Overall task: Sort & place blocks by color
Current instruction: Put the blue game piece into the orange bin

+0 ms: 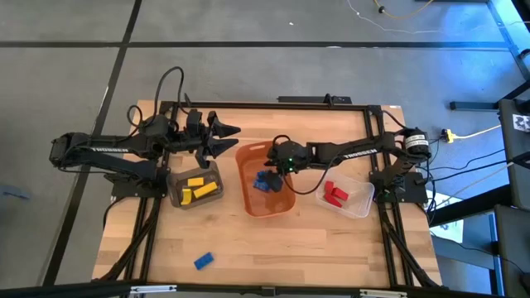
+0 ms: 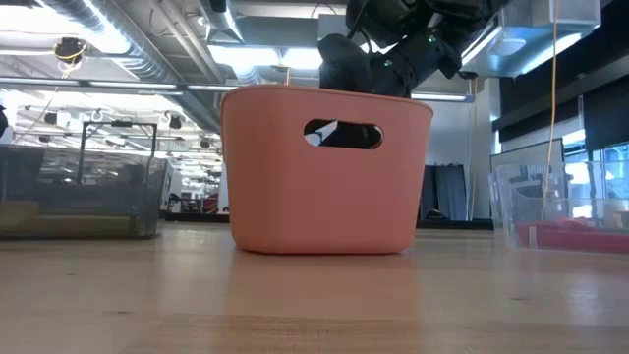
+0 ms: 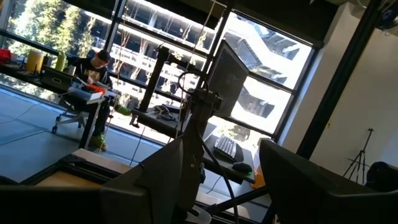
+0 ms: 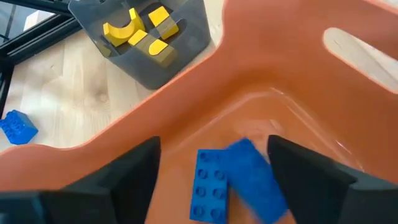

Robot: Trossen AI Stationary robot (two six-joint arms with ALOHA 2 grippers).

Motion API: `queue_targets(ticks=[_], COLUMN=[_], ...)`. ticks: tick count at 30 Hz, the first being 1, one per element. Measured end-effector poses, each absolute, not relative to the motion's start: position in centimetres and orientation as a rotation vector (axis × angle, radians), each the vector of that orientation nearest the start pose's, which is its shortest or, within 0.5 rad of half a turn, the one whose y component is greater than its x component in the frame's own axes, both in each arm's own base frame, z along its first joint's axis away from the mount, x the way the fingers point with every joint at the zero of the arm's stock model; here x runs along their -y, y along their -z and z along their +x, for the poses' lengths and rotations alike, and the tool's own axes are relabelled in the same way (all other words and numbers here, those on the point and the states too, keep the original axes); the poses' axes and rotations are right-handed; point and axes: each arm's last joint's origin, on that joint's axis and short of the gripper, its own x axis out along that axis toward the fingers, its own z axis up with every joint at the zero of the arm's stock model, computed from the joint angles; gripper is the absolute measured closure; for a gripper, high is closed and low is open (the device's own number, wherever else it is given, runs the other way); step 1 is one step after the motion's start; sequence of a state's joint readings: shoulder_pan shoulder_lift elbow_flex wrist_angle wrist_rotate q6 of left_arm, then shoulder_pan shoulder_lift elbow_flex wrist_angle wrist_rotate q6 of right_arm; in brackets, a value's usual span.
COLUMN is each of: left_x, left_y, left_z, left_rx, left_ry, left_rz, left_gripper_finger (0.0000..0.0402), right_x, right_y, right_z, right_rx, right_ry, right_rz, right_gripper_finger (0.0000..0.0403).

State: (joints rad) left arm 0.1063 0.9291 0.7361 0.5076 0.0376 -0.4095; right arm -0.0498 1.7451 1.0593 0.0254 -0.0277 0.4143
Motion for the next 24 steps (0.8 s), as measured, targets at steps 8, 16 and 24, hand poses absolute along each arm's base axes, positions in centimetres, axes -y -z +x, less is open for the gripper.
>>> queue_targets(ticks=[8, 16, 24], left_x=[-2.1, -2.1, -2.1], left_y=[-35.7, -35.6, -34.9], left_z=[20.5, 20.5, 20.7], left_rx=[0.322, 0.31, 0.238], left_ry=[-0.002, -0.004, -0.019], left_rz=[-0.383, -0.384, -0.389], left_gripper_finger=[0.0196, 0.0196, 0.0196], right_x=[1.6, 1.3, 1.1], right_y=[-24.5, -31.0, -34.0], right_z=[35.9, 29.6, 25.9], right_rx=[-0.6, -0.562, -0.097], right_ry=[0.053, 0.053, -0.018], right_rz=[0.369, 0.286, 0.373], right_gripper_finger=[0.0083, 0.0084, 0.0096])
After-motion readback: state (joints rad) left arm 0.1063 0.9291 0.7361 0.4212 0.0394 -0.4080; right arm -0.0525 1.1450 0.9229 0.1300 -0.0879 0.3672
